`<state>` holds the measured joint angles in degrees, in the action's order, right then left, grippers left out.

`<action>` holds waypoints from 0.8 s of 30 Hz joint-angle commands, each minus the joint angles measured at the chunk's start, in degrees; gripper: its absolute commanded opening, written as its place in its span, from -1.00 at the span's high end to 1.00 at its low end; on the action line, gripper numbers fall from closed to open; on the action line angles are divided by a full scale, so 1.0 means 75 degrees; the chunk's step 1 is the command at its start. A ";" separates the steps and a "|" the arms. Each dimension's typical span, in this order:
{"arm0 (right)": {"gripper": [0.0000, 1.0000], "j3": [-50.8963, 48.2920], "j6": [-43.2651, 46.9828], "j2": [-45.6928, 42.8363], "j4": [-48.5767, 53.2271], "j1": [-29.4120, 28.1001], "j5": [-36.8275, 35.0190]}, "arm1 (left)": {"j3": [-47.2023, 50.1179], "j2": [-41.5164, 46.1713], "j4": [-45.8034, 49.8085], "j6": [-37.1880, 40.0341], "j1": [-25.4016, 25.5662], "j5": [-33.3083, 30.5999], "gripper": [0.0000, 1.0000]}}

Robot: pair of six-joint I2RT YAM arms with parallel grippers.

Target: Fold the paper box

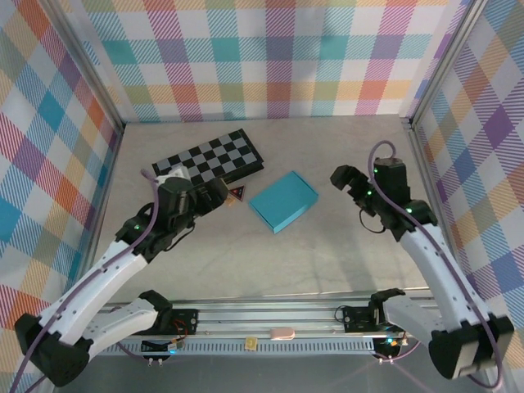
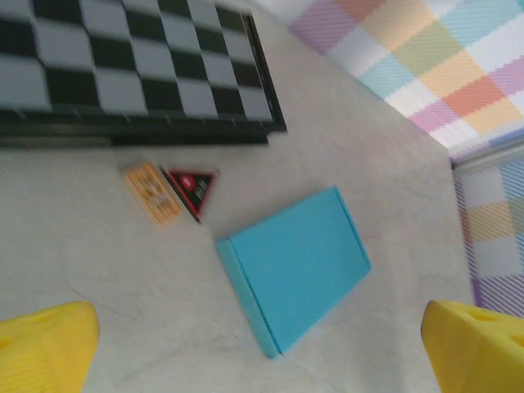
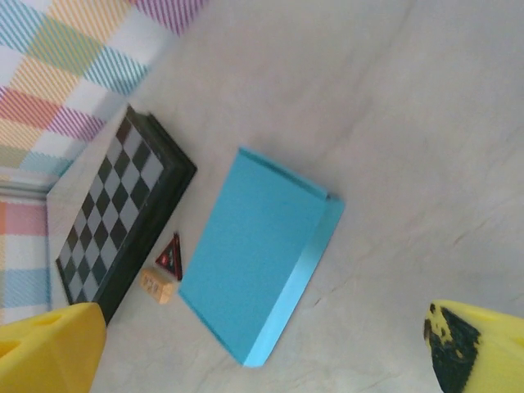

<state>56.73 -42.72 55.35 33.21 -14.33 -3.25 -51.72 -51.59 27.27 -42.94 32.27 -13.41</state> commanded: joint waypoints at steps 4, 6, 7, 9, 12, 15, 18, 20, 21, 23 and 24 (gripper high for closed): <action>-0.98 -0.0713 0.2546 -0.0809 0.0520 -0.0023 -0.3328 | -0.0060 0.0746 0.1980 0.0738 -0.0096 -0.4526 -0.99; -0.98 -0.1634 0.3081 -0.1304 -0.0453 -0.0023 -0.3613 | 0.0279 0.0989 0.1785 0.1368 -0.0099 -0.5189 -0.99; -0.98 -0.2186 0.3324 -0.1551 -0.1107 -0.0023 -0.3671 | 0.0668 0.1189 0.1220 0.2339 -0.0106 -0.5180 -0.99; -0.98 -0.3160 0.3951 -0.1949 -0.2168 -0.0020 -0.3718 | 0.1450 0.1653 0.0431 0.3393 -0.0113 -0.5170 -0.99; -0.98 -0.4196 0.4472 -0.2013 -0.3090 -0.0023 -0.3741 | 0.2624 0.2434 -0.0391 0.3809 -0.0272 -0.4939 -0.99; -0.98 -0.4907 0.4735 -0.1638 -0.4040 -0.0012 -0.3365 | 0.3834 0.3326 -0.0912 0.3938 -0.0422 -0.4609 -0.99; -0.98 -0.5266 0.4832 -0.0948 -0.4943 -0.0012 -0.2865 | 0.4385 0.3961 -0.1224 0.4384 -0.0534 -0.4348 -0.99; -0.98 -0.5260 0.4996 -0.0448 -0.5333 -0.0012 -0.2563 | 0.4727 0.4020 -0.1664 0.4613 -0.0698 -0.4187 -0.99; -0.98 -0.5190 0.5128 -0.0182 -0.5599 -0.0001 -0.2415 | 0.4900 0.3981 -0.1970 0.4700 -0.0846 -0.4004 -0.99; -0.98 -0.5140 0.5279 0.0383 -0.6366 0.0067 -0.2118 | 0.5231 0.3732 -0.2525 0.4746 -0.1274 -0.3461 -0.99; -0.98 -0.5104 0.5286 0.0679 -0.6776 0.0133 -0.1966 | 0.5387 0.3470 -0.2839 0.4697 -0.1554 -0.3164 -0.99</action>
<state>17.30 -6.11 57.14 -5.10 -14.00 -22.41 -14.06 -23.20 15.09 -10.46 24.29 -42.48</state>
